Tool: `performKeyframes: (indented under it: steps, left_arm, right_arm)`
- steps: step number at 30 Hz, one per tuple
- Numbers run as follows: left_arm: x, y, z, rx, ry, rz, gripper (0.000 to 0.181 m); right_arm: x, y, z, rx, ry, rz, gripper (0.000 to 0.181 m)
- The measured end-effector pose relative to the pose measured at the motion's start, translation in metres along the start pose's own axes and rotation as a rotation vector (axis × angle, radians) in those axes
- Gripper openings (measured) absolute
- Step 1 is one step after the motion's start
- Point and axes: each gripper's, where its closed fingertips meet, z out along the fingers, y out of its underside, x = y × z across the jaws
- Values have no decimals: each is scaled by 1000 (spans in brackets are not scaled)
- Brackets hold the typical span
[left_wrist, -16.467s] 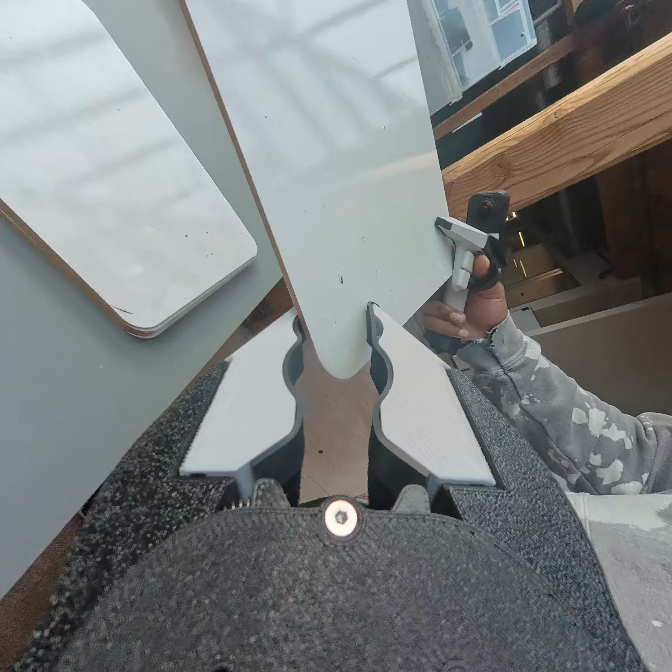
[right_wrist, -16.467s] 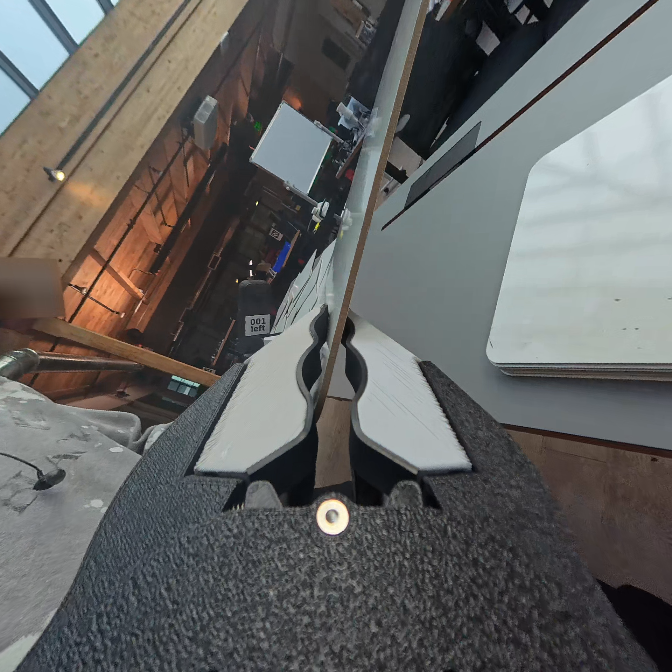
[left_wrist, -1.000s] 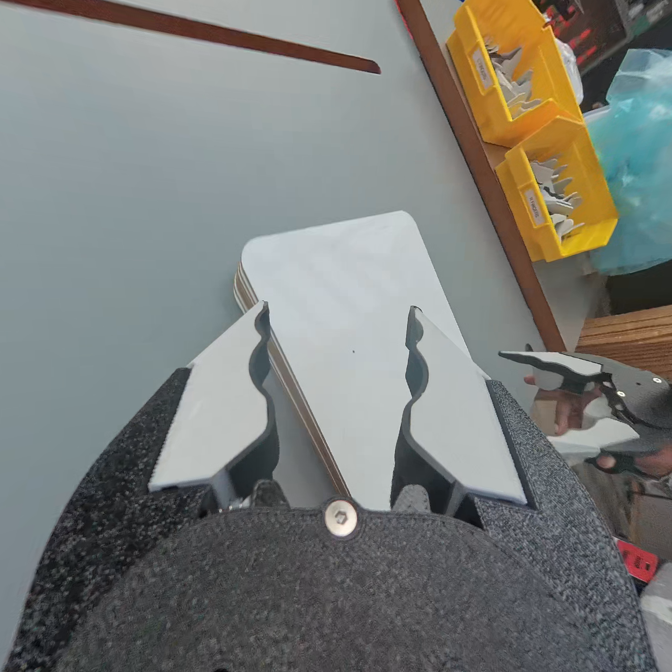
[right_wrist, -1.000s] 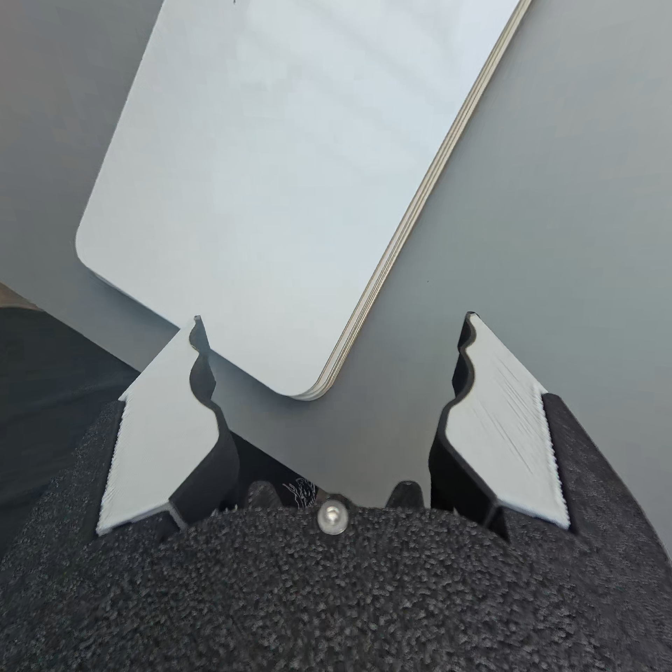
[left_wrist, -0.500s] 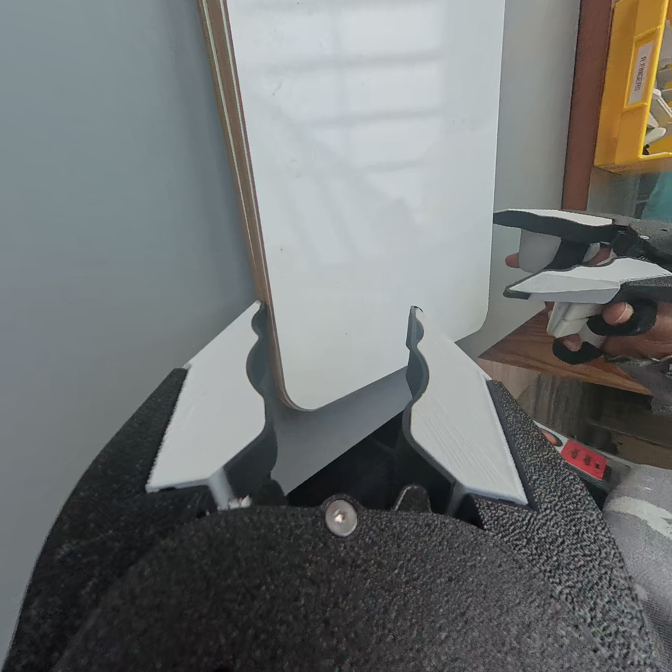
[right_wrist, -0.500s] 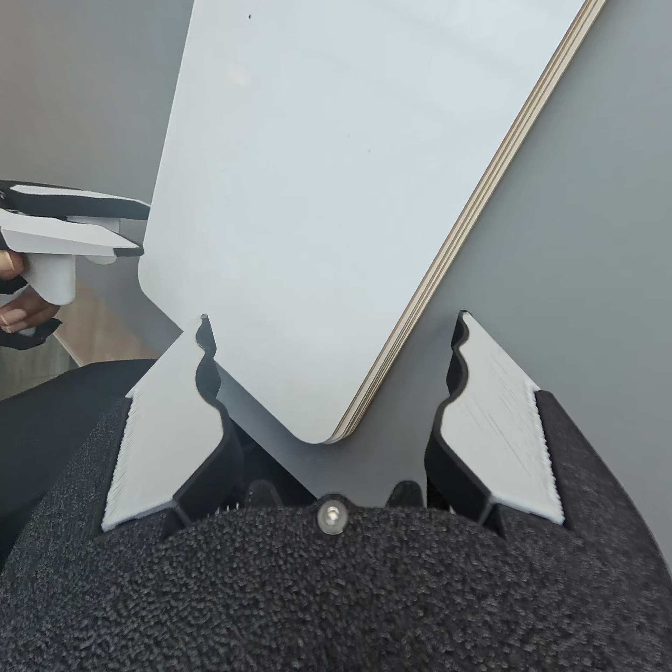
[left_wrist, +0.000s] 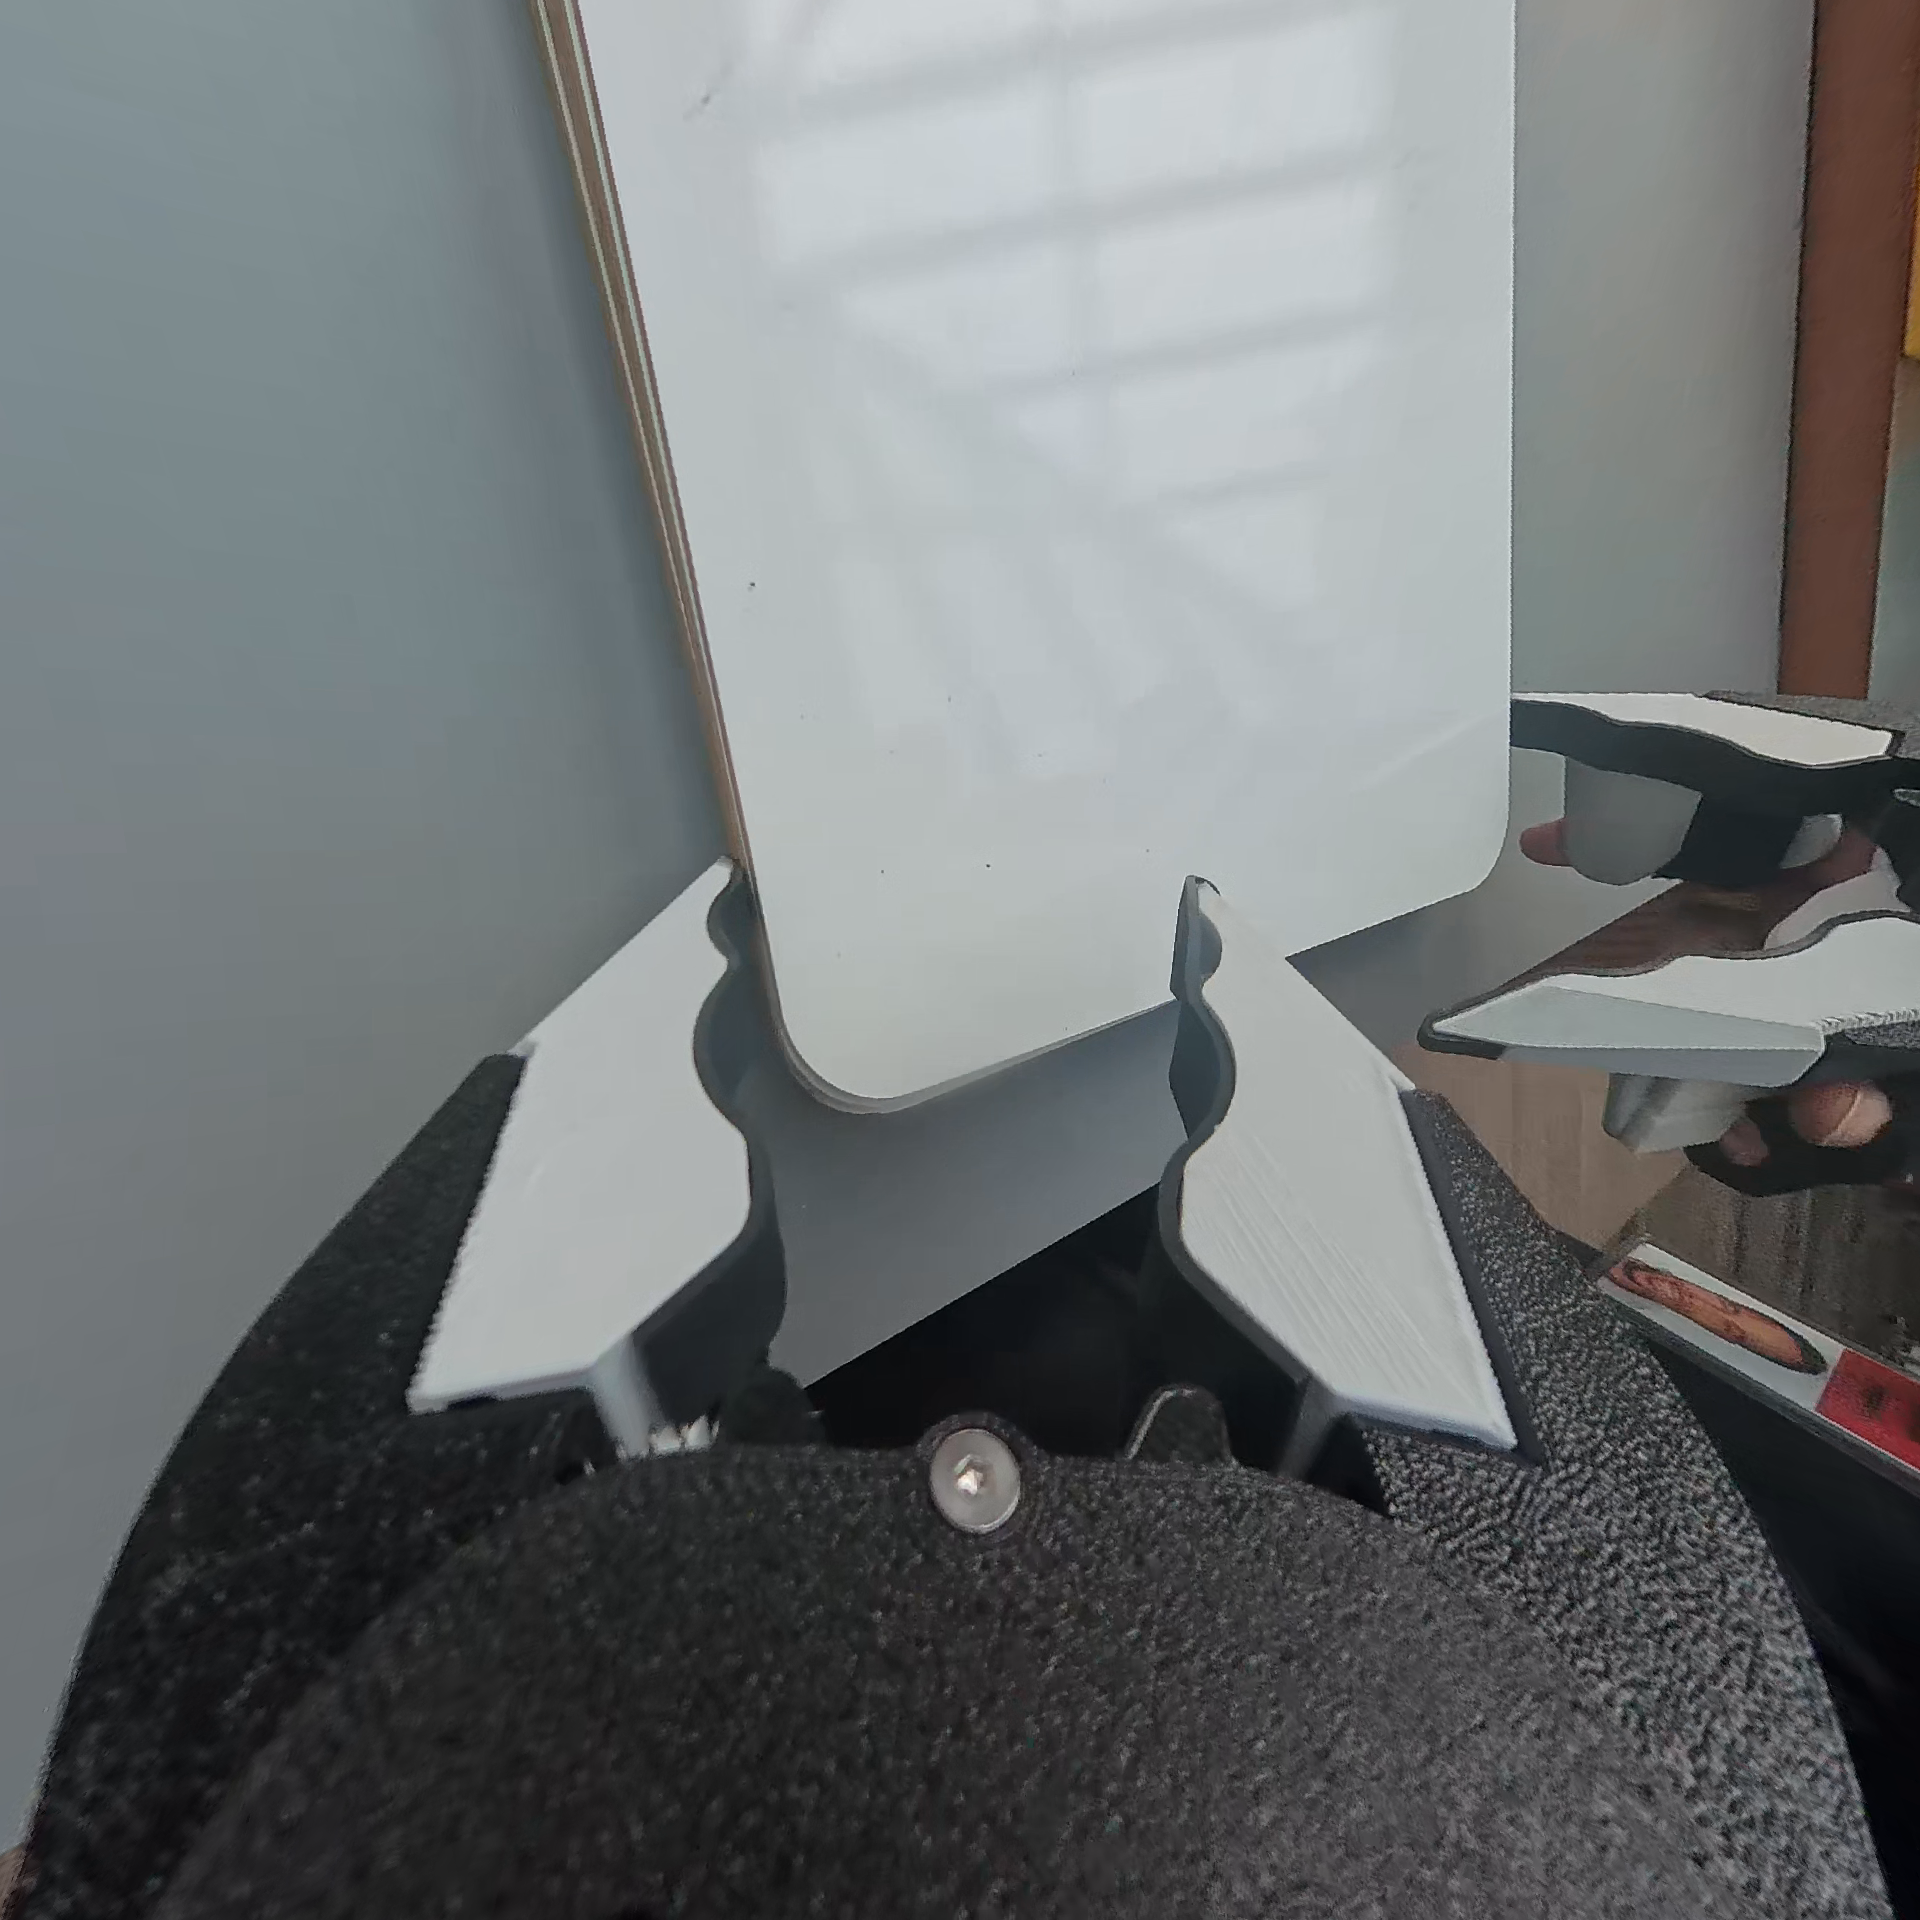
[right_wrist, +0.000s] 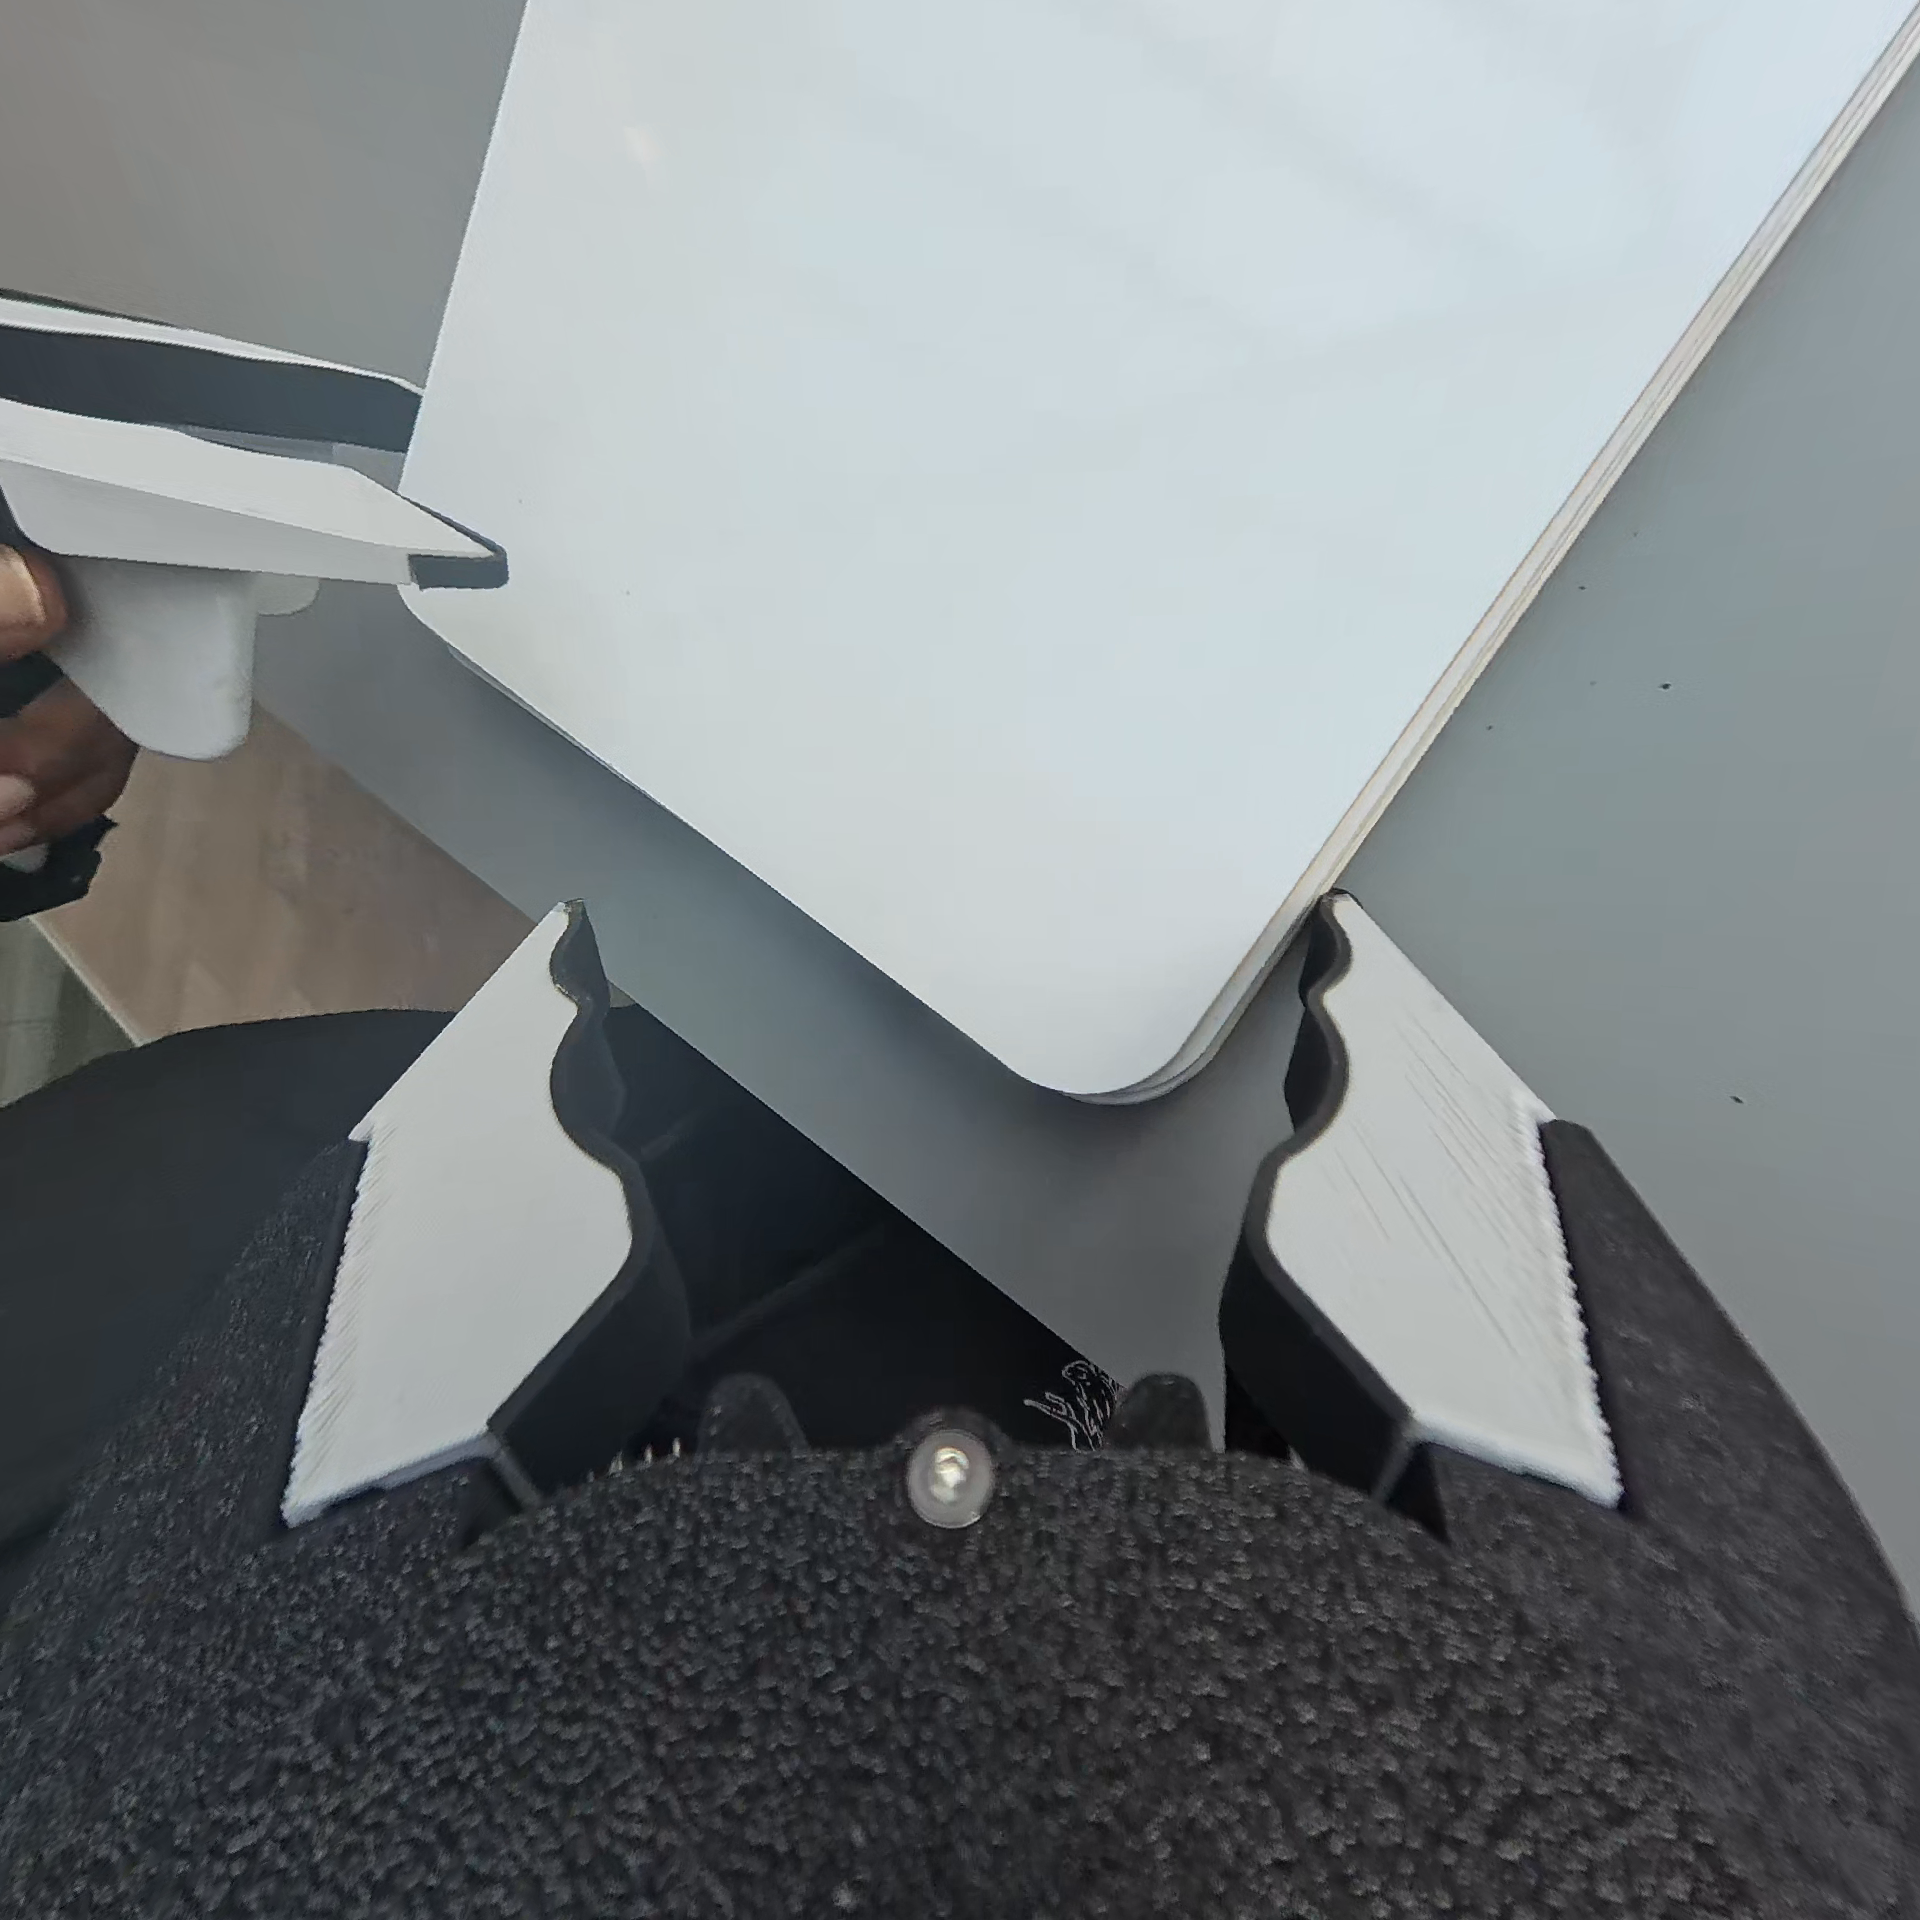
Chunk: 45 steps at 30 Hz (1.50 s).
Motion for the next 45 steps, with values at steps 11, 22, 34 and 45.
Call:
performKeyframes:
  steps: [11,22,34,45]
  left_arm:
    - [1,-6,-13,67,-31,104,74]
    - [-64,-54,-254,695,-3,163,81]
    - [-333,47,-547,954,-321,62,64]
    - [-523,112,-688,1016,-562,-163,66]
  right_arm:
    - [12,-1,-2,-1,102,-73,127]
    - [-60,-75,-46,235,317,-317,129]
    - [-392,-192,81,519,144,-456,107]
    - [-653,-233,268,381,-152,-671,109]
